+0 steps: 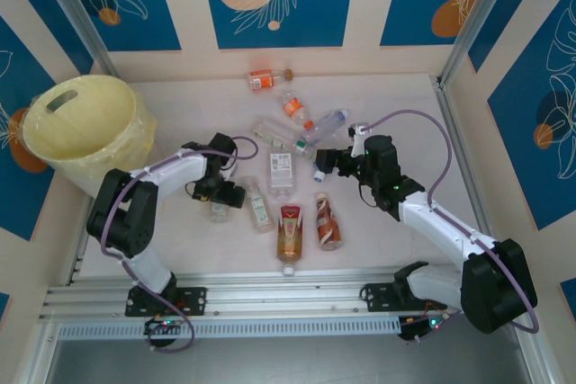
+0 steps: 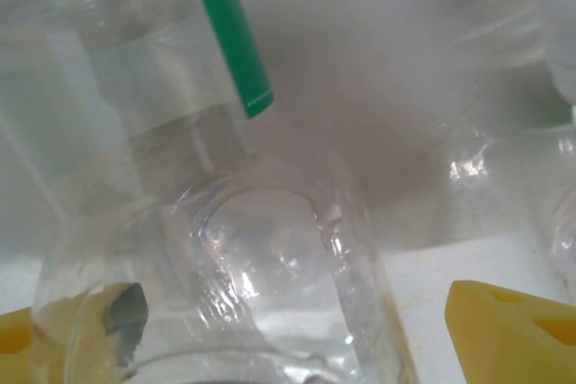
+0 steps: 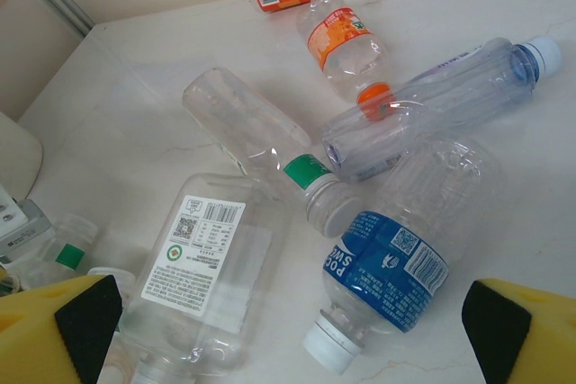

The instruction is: Put the plastic bottles in the bin

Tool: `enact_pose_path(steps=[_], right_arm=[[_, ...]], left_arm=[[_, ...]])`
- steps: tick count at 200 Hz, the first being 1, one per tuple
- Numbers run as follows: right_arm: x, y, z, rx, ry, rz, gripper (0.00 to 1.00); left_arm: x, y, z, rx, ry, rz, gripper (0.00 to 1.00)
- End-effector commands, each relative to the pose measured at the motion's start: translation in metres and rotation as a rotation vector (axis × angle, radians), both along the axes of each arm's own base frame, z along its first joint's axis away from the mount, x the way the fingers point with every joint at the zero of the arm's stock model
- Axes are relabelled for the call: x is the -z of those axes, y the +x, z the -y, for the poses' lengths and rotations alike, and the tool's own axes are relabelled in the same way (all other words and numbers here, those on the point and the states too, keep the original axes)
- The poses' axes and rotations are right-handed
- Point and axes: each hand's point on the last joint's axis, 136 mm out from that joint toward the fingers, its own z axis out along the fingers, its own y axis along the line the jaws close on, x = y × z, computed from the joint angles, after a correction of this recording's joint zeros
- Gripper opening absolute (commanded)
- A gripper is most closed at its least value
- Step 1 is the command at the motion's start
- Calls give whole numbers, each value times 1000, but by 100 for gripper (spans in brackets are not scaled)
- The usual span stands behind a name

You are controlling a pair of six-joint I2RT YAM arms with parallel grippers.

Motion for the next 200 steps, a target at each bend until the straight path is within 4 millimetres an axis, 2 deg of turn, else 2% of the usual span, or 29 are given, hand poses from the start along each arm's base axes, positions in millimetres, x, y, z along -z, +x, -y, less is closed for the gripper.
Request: enact_pose_path(steps=[1,50,96,150,172,200], right_arm=[[-8,2,-8,-43,-14,27,99],[3,-9,-24,-128,-59,13,99],[13,-9,-20,-94,-92,-32,99],[14,-3,-12,-35,-108,-31,99],[15,-2,-11,-27,-110,-34,99],[14,-3,-12,-32,-101,-32,99]], left_arm=[[7,-4,-2,-14,5,-23,84],[0,2,-7,-27,22,33,77],[-6,4,-4,-17,9,40,63],[-17,6,4,-2,-39,62,52],[-27,9,6,3,-52,84,48],[-50,20,12,-4,-97,158,46]])
